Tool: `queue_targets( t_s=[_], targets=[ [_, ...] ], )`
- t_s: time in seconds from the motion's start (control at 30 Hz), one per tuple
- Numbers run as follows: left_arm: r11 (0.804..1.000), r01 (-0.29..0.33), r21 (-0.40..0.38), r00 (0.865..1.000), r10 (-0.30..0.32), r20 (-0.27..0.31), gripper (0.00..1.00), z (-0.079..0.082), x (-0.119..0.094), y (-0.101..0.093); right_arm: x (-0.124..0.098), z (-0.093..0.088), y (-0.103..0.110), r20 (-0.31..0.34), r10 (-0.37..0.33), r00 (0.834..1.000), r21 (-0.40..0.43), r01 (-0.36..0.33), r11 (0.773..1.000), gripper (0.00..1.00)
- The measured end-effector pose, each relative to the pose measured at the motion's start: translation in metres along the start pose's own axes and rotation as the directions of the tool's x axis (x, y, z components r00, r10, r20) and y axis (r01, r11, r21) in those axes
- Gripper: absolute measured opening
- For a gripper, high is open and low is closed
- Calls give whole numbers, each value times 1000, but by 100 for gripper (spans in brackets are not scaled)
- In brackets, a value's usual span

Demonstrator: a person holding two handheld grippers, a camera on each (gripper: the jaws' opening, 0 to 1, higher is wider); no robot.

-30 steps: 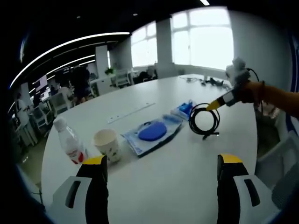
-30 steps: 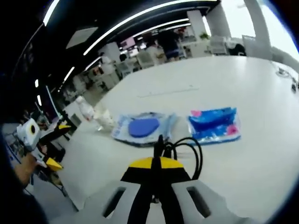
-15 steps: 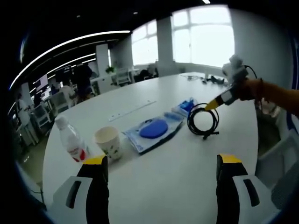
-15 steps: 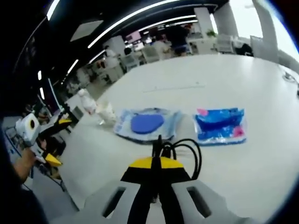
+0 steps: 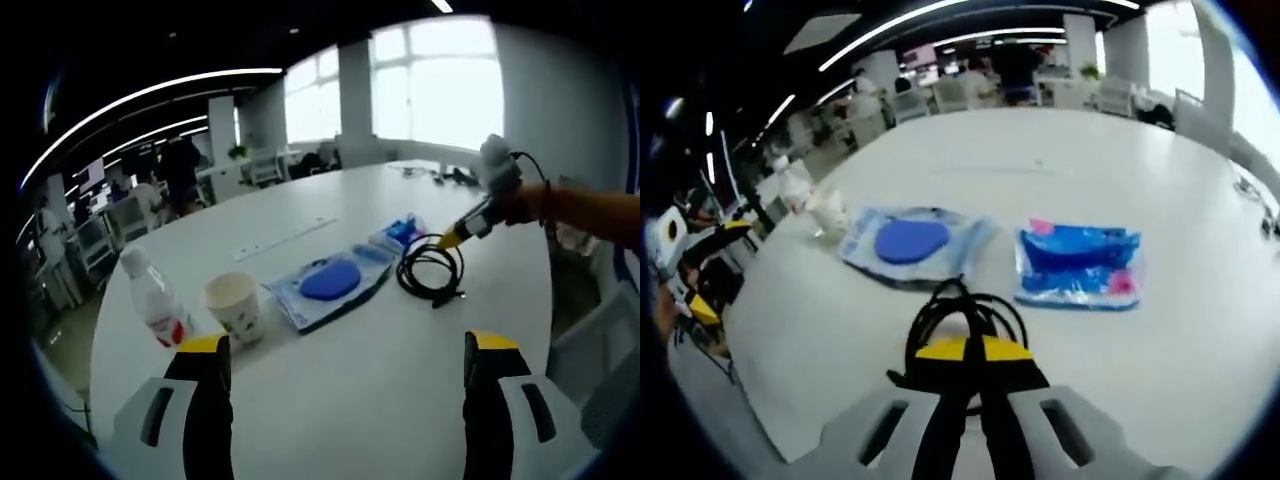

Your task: Arrange the tabletop items into an orderly group along one side of the table until the central work area is clear of visible clutter.

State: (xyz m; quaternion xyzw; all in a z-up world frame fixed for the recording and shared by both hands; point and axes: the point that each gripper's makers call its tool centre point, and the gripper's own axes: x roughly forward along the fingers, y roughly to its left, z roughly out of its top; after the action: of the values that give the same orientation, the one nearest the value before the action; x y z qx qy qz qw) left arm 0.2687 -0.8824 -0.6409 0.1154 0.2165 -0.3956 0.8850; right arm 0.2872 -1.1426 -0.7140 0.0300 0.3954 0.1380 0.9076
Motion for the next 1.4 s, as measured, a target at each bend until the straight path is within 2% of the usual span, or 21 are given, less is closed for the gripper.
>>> queue_targets(
  t_s=[0.2,0.43,0.8,0.9,1.0,1.13,1.3,1.4],
  targets=[
    [1000,-4,-1,1000,4,0,96,-1,-2,0,4,-5,-8,-26,-33,999,-24,32,999,0],
    [1000,-10,-18,1000,10,27,96,3,-6,2,9,-11,-18,-62,-70,996,-76,65,995,0],
    [999,-26,-25,999,27,20,96,1,-9,7,10,-15,-23,-55,-80,995,-22,79,997,1],
    [999,-29,-28,999,29,20,97,0,-9,7,9,-15,-23,-46,-79,996,-5,78,997,11],
    [999,-30,-31,999,31,23,97,0,-10,8,7,-14,-23,-38,-81,996,-18,80,997,17],
    [998,-27,-59,999,29,39,100,3,-11,9,4,-13,-23,-28,-84,996,-28,84,996,30],
    [997,-35,-72,999,38,30,100,0,-12,13,-1,-6,-17,16,-54,998,-22,55,998,44],
    [996,-37,-85,999,39,27,100,-2,-13,15,-6,-1,-7,52,-14,999,-23,15,1000,55]
  ],
)
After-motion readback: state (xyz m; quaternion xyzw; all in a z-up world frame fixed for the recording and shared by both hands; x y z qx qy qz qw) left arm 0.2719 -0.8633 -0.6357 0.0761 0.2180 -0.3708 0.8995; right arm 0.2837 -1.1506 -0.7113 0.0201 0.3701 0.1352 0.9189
